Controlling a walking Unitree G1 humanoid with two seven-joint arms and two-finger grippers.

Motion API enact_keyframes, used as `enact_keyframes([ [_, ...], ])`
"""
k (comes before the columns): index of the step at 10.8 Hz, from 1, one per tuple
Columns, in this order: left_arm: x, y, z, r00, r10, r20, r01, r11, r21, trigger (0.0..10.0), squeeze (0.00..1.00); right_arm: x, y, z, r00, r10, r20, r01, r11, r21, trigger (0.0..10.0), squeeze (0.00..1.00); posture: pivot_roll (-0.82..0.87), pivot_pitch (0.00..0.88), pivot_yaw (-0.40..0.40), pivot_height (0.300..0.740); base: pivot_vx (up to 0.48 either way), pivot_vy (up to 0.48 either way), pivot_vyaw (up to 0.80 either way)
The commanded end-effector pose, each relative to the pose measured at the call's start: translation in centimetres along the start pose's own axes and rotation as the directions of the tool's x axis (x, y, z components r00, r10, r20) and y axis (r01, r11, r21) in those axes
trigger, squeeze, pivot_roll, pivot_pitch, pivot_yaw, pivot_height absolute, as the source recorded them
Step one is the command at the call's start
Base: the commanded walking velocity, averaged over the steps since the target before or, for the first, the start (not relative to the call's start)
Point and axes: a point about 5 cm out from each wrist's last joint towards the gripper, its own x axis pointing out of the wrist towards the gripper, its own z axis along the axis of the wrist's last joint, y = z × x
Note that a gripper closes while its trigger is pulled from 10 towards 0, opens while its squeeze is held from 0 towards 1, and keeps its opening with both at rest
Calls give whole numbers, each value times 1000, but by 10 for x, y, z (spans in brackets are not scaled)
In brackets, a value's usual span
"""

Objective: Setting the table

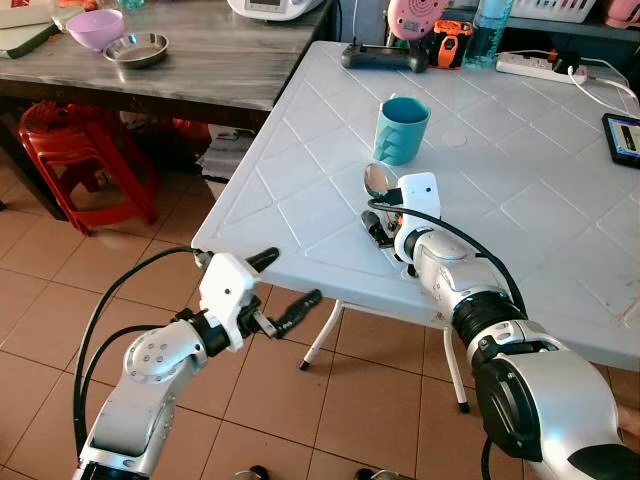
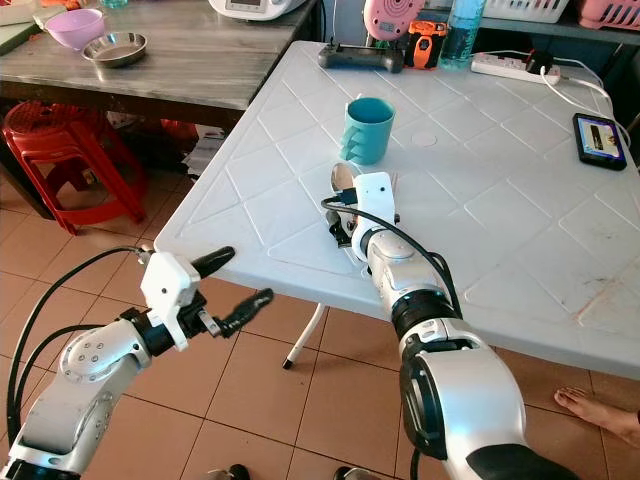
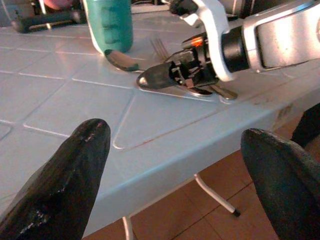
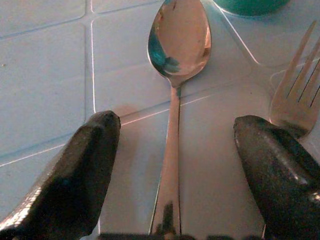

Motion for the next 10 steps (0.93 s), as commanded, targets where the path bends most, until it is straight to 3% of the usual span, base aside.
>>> enact_keyframes([
  [1, -3, -2, -1, 1000, -7, -11, 7, 1000, 0, 10000, 0, -1, 0, -10, 999, 10, -35, -10, 1000, 3, 0, 0, 25, 175, 15, 740, 0, 0, 0],
  [5, -2, -3, -2, 1000, -5, -14, 5, 1000, -3, 10000, 0, -3, 0, -27, 992, 53, -110, -58, 997, -41, 0, 0, 30, 174, 13, 740, 0, 0, 0],
  [10, -1, -4, -3, 1000, -6, -14, 6, 1000, -3, 10000, 0, -4, -6, -29, 991, 54, -121, -61, 997, -52, 0, 0, 29, 175, 13, 740, 0, 0, 0],
])
